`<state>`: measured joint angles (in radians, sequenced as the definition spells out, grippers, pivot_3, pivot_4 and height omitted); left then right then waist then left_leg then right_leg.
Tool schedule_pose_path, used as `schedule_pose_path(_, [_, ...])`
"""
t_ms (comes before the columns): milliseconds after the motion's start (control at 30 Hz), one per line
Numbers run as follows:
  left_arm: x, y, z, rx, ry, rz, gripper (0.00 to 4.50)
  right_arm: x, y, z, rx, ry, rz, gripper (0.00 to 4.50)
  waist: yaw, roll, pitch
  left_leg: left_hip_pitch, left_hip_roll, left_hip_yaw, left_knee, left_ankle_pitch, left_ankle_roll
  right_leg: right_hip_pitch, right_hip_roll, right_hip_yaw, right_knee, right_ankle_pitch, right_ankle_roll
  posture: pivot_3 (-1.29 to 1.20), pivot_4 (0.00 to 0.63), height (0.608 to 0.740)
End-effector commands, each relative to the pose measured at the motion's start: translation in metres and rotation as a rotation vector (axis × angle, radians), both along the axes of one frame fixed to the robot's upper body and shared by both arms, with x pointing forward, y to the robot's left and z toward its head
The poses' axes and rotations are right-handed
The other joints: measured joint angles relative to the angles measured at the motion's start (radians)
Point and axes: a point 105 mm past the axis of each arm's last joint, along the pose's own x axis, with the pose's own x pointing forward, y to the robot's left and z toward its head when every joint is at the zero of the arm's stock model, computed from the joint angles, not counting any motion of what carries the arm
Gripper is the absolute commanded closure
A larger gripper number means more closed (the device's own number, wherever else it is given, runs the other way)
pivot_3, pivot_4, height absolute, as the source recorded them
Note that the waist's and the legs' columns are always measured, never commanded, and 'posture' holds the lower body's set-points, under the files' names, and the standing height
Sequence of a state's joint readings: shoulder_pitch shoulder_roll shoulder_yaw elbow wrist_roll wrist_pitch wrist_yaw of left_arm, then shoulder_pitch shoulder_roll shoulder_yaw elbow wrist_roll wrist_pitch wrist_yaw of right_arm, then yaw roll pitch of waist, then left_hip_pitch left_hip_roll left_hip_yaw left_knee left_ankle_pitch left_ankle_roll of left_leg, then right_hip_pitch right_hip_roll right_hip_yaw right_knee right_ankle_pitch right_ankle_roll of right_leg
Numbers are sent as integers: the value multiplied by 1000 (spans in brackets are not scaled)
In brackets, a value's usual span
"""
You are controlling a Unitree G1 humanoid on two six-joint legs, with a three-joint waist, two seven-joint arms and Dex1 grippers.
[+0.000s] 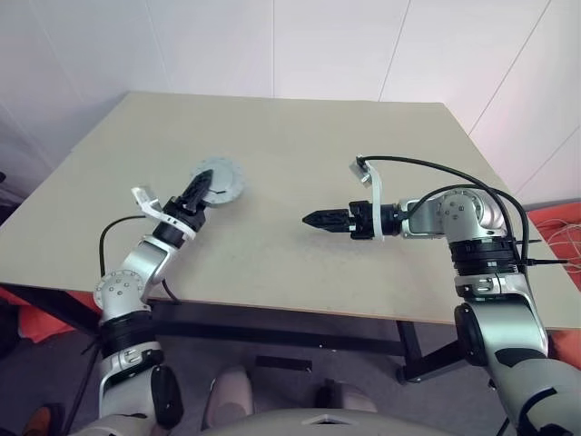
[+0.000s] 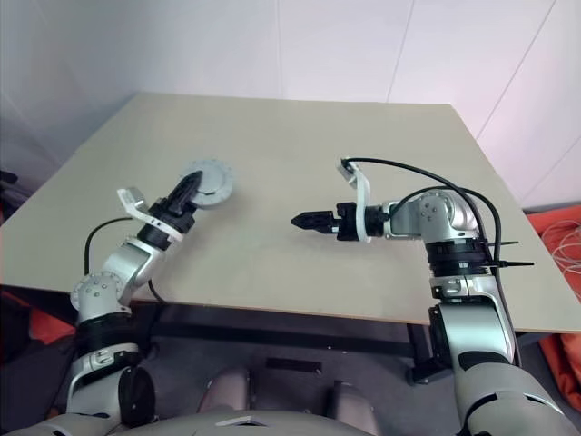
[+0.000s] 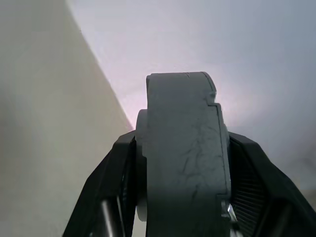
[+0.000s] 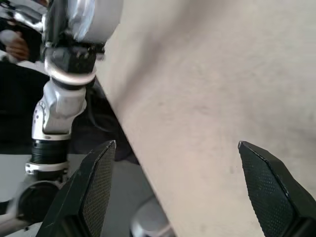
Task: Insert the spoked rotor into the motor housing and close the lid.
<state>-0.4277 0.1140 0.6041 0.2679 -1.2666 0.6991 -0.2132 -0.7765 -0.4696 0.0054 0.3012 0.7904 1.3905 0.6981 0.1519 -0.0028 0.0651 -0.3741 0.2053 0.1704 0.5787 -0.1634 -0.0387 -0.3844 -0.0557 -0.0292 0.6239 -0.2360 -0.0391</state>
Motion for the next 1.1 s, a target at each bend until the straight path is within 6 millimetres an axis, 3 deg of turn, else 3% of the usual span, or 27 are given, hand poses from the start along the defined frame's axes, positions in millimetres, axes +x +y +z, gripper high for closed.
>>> schedule_pose_path(33, [14, 37, 15, -41, 4, 223, 2387, 2, 4, 12, 9, -70, 31, 0, 0, -2, 1, 0, 0, 0, 0, 0, 0, 0, 0, 0, 0, 0, 1, 0, 0, 740])
schedule_pose_path(233, [22, 57, -2, -97, 108, 356, 2387, 2, 6, 15, 18, -85, 42, 0, 8, -4, 1, -2, -1, -2, 1, -1, 2, 0, 0, 0, -1, 2, 3, 0, 0, 740])
schedule_pose_path(700, [26, 49, -26, -164, 305, 383, 2387, -1, 8, 17, 27, -87, 46, 0, 7, -5, 1, -3, -1, -5, 3, -1, 1, 0, 0, -1, 0, 3, 4, 0, 0, 740])
schedule_pose_path(933, [23, 32, -26, -160, 370, 354, 142, 0, 7, 17, 17, -88, 42, 0, 7, -5, 1, -3, -2, -6, 4, -1, 1, 1, -1, -2, 0, 3, 4, 0, 0, 740])
schedule_pose_path(1100, [14, 26, -25, -186, 426, 361, 45, 0, 7, 15, 11, -85, 40, 0, 4, -5, 1, -3, -2, -7, 5, -1, 1, 1, -1, -2, 0, 3, 5, 0, 0, 740])
